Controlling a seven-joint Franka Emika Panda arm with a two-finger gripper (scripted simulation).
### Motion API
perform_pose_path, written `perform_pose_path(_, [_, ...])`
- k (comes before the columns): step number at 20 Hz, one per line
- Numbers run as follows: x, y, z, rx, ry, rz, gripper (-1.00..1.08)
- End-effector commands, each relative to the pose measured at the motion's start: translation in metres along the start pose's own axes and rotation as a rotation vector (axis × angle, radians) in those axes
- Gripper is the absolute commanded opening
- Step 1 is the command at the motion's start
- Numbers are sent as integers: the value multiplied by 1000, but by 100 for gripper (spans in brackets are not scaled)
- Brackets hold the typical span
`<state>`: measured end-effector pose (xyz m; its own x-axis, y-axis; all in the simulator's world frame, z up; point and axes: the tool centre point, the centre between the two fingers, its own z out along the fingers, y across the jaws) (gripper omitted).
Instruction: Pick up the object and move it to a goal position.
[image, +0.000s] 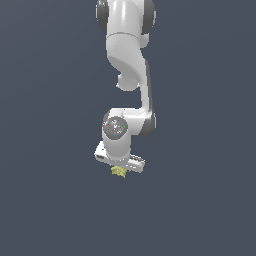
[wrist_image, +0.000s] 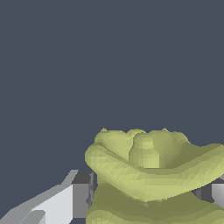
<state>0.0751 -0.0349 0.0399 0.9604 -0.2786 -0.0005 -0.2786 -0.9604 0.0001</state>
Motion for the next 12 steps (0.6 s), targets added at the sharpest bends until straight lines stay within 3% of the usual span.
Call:
perform_pose_path(1, [0, 0, 0, 0, 1, 0, -100])
perform_pose_path(12, [0, -3, -3, 0, 1, 0, -100])
